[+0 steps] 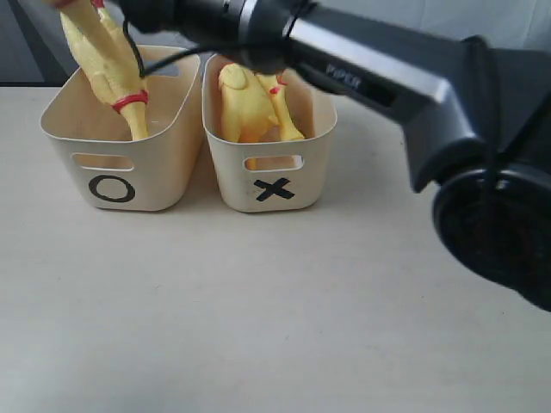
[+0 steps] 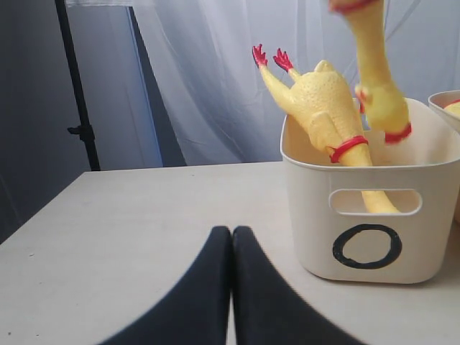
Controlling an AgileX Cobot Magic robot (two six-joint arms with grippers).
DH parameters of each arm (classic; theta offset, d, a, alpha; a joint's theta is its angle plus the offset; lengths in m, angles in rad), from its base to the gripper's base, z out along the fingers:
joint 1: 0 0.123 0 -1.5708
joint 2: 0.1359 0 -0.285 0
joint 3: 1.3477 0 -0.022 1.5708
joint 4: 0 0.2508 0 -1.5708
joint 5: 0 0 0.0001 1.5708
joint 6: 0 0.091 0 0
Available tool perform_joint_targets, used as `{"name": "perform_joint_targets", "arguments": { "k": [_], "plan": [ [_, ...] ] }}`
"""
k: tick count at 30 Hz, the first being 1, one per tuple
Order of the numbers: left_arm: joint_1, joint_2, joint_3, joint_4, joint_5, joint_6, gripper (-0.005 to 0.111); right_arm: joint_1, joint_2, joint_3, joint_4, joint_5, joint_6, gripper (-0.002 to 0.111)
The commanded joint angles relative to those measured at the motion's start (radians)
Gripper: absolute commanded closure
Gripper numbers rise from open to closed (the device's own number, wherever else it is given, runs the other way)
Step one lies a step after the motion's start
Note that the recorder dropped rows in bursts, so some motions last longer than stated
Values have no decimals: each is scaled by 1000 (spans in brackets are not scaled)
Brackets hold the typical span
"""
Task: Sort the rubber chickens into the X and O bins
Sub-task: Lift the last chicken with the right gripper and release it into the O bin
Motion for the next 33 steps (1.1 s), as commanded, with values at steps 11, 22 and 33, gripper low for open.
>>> {"name": "perform_joint_targets", "arguments": {
  "k": [11,22,33],
  "plan": [
    [-8,-5,-1,-3,-1,-4,107,-16,106,1,80,43,-2,86],
    [-8,-5,-1,-3,-1,-4,107,-36,-81,1,54,469,-2,40],
    [-8,-5,-1,-3,-1,-4,107,-36,-321,37,-299,1240,117,106]
  ]
}}
